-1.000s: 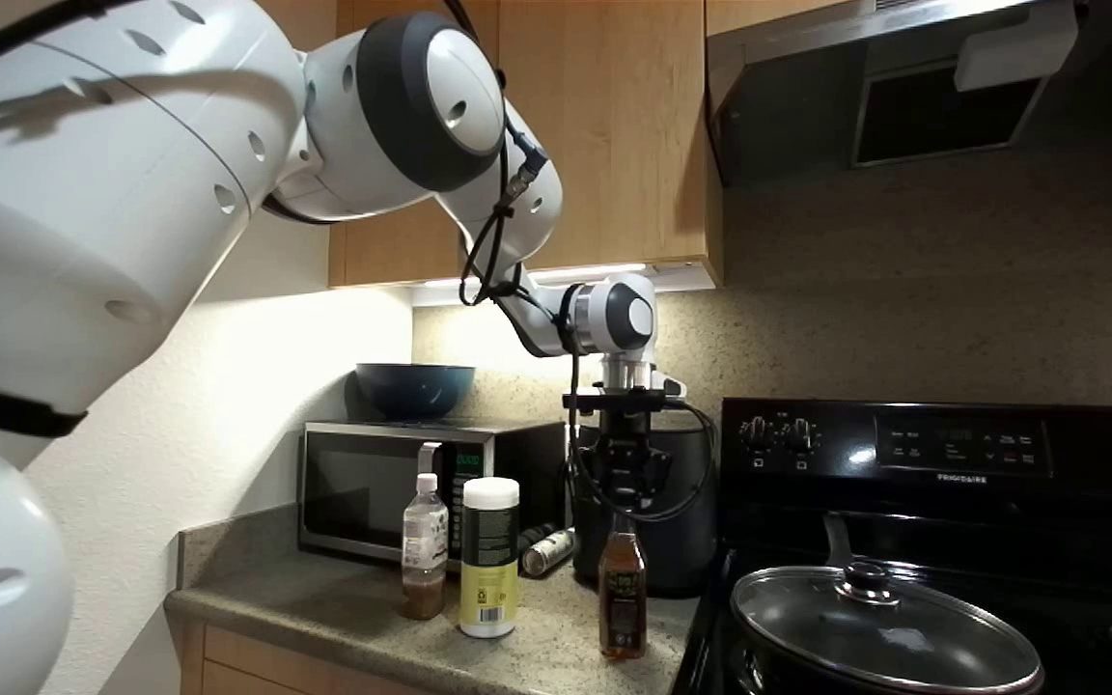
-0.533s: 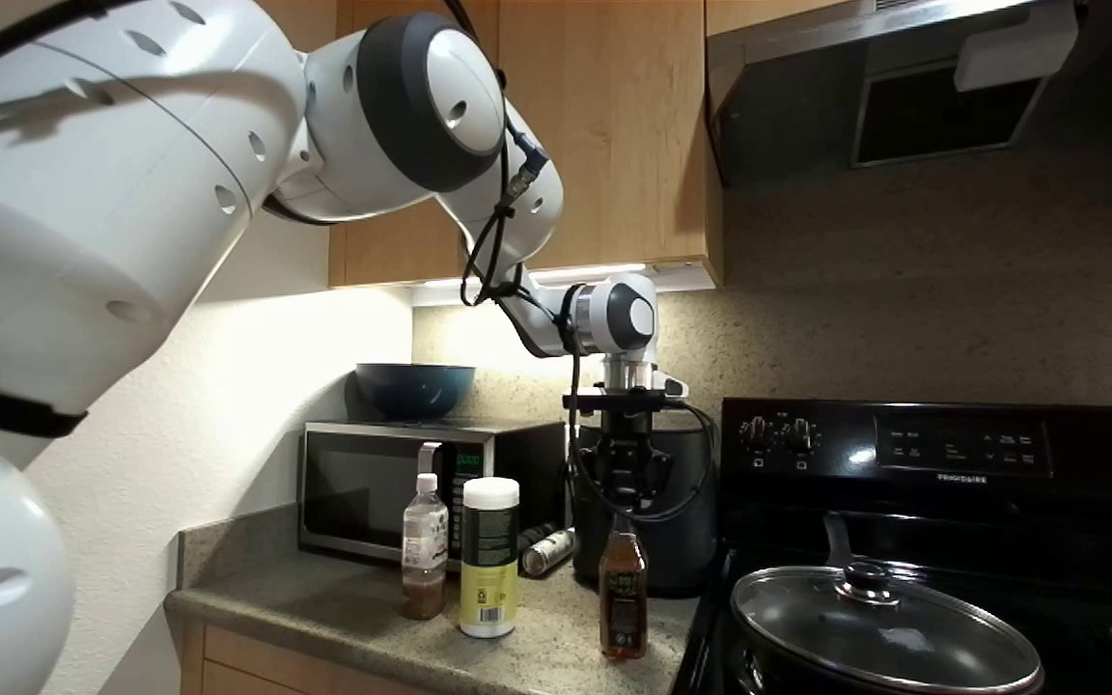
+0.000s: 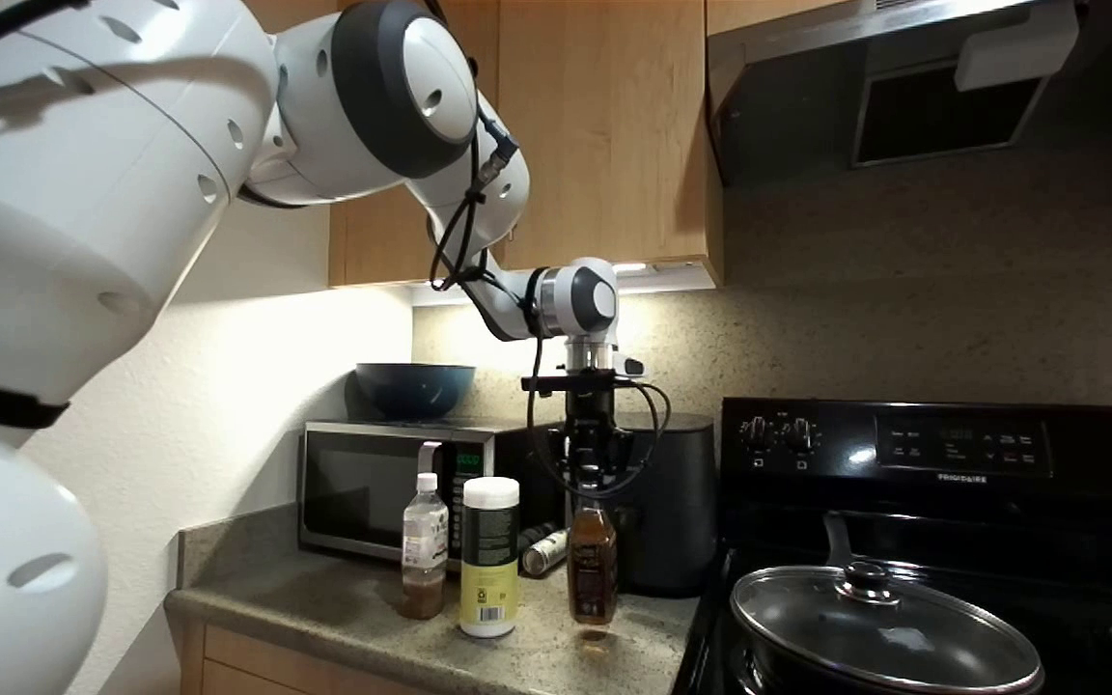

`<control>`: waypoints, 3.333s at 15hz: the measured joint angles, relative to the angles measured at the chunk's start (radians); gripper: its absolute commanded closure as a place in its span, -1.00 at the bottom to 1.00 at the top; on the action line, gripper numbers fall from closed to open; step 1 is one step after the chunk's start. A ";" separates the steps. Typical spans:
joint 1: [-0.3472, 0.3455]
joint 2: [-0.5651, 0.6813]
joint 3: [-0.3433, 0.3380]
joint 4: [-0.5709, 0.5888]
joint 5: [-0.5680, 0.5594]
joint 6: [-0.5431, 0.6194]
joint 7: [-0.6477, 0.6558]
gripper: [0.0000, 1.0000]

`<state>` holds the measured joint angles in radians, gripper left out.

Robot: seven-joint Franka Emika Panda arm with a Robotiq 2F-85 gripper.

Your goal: Move the glass bottle backwards and move the container on the right to the right then move the glass bottle forwards.

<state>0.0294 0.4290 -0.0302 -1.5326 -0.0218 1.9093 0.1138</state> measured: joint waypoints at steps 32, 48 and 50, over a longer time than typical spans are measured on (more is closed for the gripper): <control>0.117 0.247 0.033 0.339 -0.045 -0.051 0.093 0.65; 0.142 0.311 -0.010 0.517 -0.108 -0.085 0.104 -1.00; 0.163 0.289 -0.028 0.515 -0.131 -0.097 0.128 -1.00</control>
<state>0.1922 0.7177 -0.0582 -1.0175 -0.1532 1.8125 0.2416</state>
